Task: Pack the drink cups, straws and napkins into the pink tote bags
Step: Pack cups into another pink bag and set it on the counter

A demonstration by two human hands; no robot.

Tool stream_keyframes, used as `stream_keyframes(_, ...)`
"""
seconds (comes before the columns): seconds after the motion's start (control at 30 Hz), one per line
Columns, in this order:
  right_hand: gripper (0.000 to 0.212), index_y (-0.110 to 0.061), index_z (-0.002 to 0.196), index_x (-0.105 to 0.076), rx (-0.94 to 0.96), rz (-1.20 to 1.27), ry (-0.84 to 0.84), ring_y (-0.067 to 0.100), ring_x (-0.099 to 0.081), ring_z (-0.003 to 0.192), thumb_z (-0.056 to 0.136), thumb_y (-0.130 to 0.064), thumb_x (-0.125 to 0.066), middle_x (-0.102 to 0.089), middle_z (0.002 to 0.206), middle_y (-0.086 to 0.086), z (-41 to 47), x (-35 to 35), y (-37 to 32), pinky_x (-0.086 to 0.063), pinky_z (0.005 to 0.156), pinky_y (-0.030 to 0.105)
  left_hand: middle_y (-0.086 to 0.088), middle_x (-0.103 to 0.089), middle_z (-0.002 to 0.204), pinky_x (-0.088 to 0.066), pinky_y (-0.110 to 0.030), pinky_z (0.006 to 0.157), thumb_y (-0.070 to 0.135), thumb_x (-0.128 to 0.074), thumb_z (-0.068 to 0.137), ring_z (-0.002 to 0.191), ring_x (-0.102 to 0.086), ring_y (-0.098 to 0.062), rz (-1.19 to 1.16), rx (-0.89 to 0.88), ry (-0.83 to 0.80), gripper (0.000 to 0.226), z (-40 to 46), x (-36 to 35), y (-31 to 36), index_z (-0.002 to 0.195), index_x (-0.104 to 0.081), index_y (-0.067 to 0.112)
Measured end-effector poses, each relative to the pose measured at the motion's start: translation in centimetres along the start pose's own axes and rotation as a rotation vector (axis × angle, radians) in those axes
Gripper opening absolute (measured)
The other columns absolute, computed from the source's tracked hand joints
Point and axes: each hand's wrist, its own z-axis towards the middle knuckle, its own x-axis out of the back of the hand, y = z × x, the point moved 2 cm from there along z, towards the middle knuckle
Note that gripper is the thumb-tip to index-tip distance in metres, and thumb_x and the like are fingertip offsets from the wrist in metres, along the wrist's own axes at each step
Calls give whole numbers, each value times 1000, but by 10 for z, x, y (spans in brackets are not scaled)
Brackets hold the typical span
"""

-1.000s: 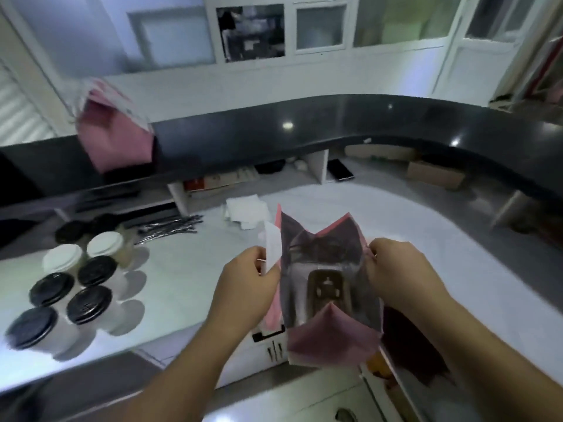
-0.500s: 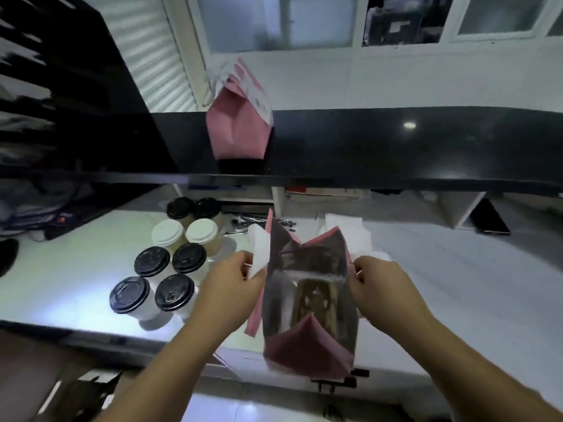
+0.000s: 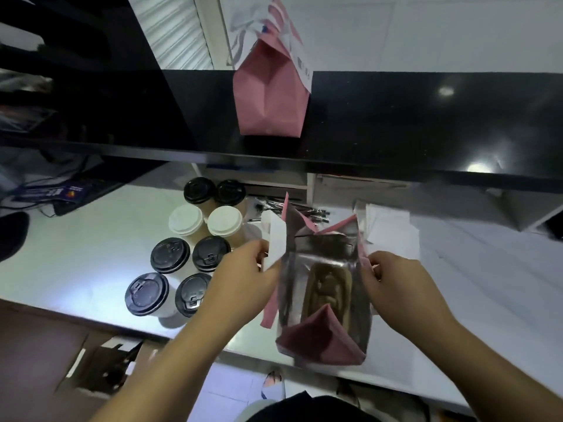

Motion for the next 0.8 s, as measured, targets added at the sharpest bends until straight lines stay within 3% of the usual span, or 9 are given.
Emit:
stream_keyframes(0.07,39,-29,78,-64,-33,19,-4,8,-62,55,104,-49,-43,-68,65,-9,-1,-4,-5,-57,54,35,23,-72,99,-56,-32,73,67,-58,89,83,-64,9,-85,-2,-110,33,4,1,-12,107,-66,40)
stream_keyframes(0.13,42,-30,79,-65,-60,30,12,7,-62,54,102,-54,-40,-67,65,-11,-3,-5,-11,-56,52,33,30,-67,116,-58,-32,87,74,-62,85,97,-66,9,-151,-19,-247,45,5,4,-21,125,-57,53)
stream_keyframes(0.2,54,-31,74,-62,-67,24,50,5,-60,51,94,-67,-28,-65,61,-14,-4,-4,-17,-48,47,29,39,-58,119,-57,-24,83,85,-63,75,101,-63,12,-175,-68,-366,55,3,9,-31,124,-47,65)
stream_keyframes(0.3,54,-38,73,-57,-94,29,66,0,-59,55,84,-76,-21,-61,63,-21,-7,-3,-26,-41,46,22,36,-55,125,-55,-19,81,83,-70,73,110,-61,7,-211,-139,-474,65,0,19,-60,129,-44,62)
stream_keyframes(0.4,47,-42,80,-58,-118,39,77,-2,-61,57,86,-76,-26,-61,66,-23,-10,-5,-33,-42,48,21,33,-55,122,-48,-14,82,53,-67,83,106,-59,6,14,-160,-372,50,6,37,-108,129,-50,50)
stream_keyframes(0.47,51,-40,78,-60,-133,50,92,0,-62,56,85,-78,-26,-65,67,-21,-12,-5,-36,-42,48,23,18,-57,125,-50,-29,90,42,-69,85,112,-60,-10,358,-148,-202,48,12,47,-141,130,-57,33)
stream_keyframes(0.53,55,-36,75,-62,-146,49,97,1,-62,52,86,-77,-27,-67,63,-18,-12,-5,-39,-42,47,23,2,-60,127,-50,-37,95,45,-74,83,115,-58,-25,551,-79,-125,54,15,50,-166,131,-60,23)
stream_keyframes(0.67,51,-30,69,-64,-147,36,102,3,-60,46,95,-65,-38,-65,54,-16,-15,-8,-38,-44,46,26,-3,-62,133,-49,-38,96,55,-81,77,117,-58,-29,640,-63,-102,76,10,37,-189,138,-57,17)
stream_keyframes(0.8,40,-35,71,-63,-137,35,83,3,-60,48,98,-59,-46,-64,55,-20,-18,-8,-35,-39,48,24,-2,-63,128,-48,-36,95,57,-78,79,115,-59,-27,598,-23,-105,77,5,32,-181,140,-52,19)
